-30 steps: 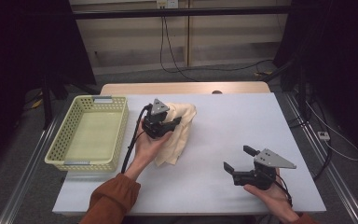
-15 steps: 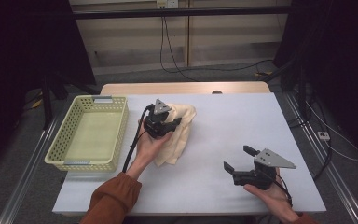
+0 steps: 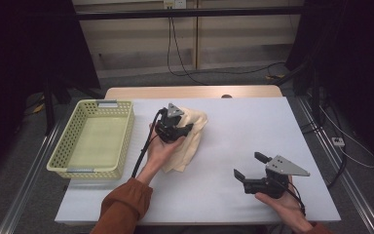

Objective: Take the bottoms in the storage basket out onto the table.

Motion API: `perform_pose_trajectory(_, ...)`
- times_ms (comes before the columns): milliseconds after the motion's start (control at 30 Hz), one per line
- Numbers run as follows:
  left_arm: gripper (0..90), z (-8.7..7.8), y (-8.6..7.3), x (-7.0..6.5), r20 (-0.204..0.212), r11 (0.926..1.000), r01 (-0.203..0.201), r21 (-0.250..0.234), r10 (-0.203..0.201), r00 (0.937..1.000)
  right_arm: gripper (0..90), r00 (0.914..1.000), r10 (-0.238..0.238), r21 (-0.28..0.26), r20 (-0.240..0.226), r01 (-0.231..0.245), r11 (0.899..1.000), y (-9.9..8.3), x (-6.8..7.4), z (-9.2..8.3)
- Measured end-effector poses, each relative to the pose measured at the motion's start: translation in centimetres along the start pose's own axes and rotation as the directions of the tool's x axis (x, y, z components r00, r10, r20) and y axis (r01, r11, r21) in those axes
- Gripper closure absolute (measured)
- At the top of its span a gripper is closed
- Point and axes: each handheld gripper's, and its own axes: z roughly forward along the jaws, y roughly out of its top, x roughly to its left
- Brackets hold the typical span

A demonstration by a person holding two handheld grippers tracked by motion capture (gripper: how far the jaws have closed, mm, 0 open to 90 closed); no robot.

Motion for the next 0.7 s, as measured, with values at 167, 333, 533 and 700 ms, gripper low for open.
perform_pose_trajectory(167,59.9,0.6,-0.2,0.6,-0.002,0.9995,0.024,0.022,-0.024,0.9997,4.2,1.0,0.0,0.002,0.001,0.0,1.0,0.0,0.0,0.0)
perform_pose_trajectory(333,59.8,1.3,-0.6,1.0,-0.016,0.9985,0.038,0.041,-0.037,0.9992,4.2,1.0,0.001,0.003,0.0,-0.001,1.0,0.0,0.0,0.0)
perform_pose_trajectory(533,62.0,1.9,-0.6,0.9,-0.01,0.9971,0.032,0.068,-0.032,0.9994,4.2,1.0,0.002,0.004,0.002,-0.002,1.0,0.0,0.0,0.1)
perform_pose_trajectory(700,64.9,2.6,-0.6,0.4,0.009,0.9948,0.007,0.101,-0.008,0.9999,4.2,1.0,0.001,0.004,0.002,-0.001,1.0,0.0,0.0,0.0)
